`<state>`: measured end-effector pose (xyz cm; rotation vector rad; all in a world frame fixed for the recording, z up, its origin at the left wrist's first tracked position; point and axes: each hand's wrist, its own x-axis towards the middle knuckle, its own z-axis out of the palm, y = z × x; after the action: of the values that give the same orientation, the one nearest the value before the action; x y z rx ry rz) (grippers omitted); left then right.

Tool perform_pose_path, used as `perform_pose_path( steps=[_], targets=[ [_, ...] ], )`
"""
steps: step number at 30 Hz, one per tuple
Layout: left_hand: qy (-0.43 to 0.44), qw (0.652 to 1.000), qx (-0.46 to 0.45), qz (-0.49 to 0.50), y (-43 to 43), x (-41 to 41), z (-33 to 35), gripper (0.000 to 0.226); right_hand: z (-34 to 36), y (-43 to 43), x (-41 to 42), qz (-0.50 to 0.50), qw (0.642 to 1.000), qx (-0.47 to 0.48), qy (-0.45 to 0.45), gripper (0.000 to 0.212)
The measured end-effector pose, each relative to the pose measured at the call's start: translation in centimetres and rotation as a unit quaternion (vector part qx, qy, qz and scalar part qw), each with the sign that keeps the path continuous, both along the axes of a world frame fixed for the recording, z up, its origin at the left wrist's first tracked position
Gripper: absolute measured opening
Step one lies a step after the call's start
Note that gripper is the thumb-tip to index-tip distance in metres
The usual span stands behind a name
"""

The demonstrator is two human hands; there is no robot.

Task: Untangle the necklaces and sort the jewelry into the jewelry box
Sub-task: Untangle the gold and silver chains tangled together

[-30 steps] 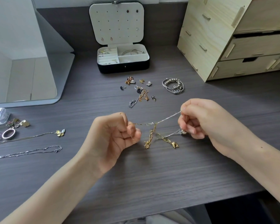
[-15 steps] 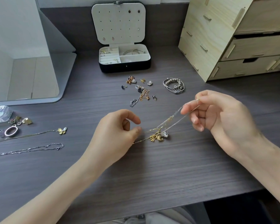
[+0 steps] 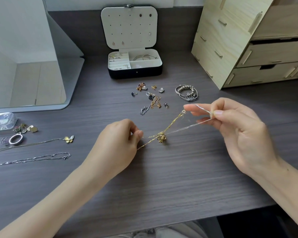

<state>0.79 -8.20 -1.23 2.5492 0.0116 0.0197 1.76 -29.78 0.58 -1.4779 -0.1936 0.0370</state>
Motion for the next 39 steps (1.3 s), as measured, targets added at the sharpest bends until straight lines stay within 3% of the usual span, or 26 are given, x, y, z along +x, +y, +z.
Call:
perform_pose_path(
  steps=[4, 8, 15, 16, 18, 20, 21, 23, 26, 30, 36, 39],
  targets=[
    [0.018, 0.993, -0.106, 0.041, 0.5, 0.2, 0.0, 0.017, 0.3, 0.0, 0.3, 0.004, 0.990, 0.119, 0.069, 0.004],
    [0.056, 0.976, -0.197, 0.075, 1.5, 0.3, 0.0, 0.019, 0.7, -0.1, 0.6, -0.002, 0.959, 0.234, 0.158, 0.009],
    [0.054, 0.948, -0.281, 0.136, 2.8, 0.5, 0.4, 0.031, 0.8, 0.3, 0.8, 0.003, 0.940, 0.249, 0.234, 0.003],
    [0.043, 0.956, -0.257, 0.137, 2.8, 0.5, 0.4, 0.032, 0.9, 0.4, 0.8, 0.010, 0.940, 0.243, 0.239, 0.002],
    [-0.006, 0.989, -0.101, 0.106, 2.8, 0.4, 0.5, 0.025, 0.9, 0.6, 0.8, 0.030, 0.940, 0.234, 0.246, 0.004],
    [-0.074, 0.995, 0.042, 0.055, 2.1, 0.3, 1.1, 0.015, 1.0, 1.0, 1.0, 0.052, 0.941, 0.223, 0.250, 0.009],
    [-0.098, 0.993, 0.054, 0.023, 1.5, 0.4, 1.3, 0.013, 1.1, 1.2, 1.0, 0.064, 0.941, 0.217, 0.253, 0.012],
    [-0.096, 0.994, 0.021, -0.042, 0.1, 0.8, 1.8, 0.013, 1.3, 1.5, 1.2, 0.084, 0.940, 0.207, 0.256, 0.012],
    [-0.014, 0.990, -0.050, -0.130, -2.0, 1.8, 2.0, 0.021, 1.7, 1.9, 1.5, 0.108, 0.941, 0.200, 0.251, 0.009],
    [0.012, 0.983, -0.061, -0.173, -3.6, 3.0, 1.5, 0.027, 2.2, 2.0, 1.7, 0.126, 0.944, 0.210, 0.223, 0.008],
    [-0.066, 0.982, -0.027, -0.174, -2.6, 2.6, 0.3, 0.021, 1.2, 1.5, 1.9, 0.057, 0.972, 0.173, 0.148, 0.004],
    [-0.078, 0.975, -0.056, -0.199, -1.7, 1.7, 0.2, 0.016, 0.8, 0.7, 1.7, 0.014, 0.983, 0.150, 0.102, 0.005]
  ],
)
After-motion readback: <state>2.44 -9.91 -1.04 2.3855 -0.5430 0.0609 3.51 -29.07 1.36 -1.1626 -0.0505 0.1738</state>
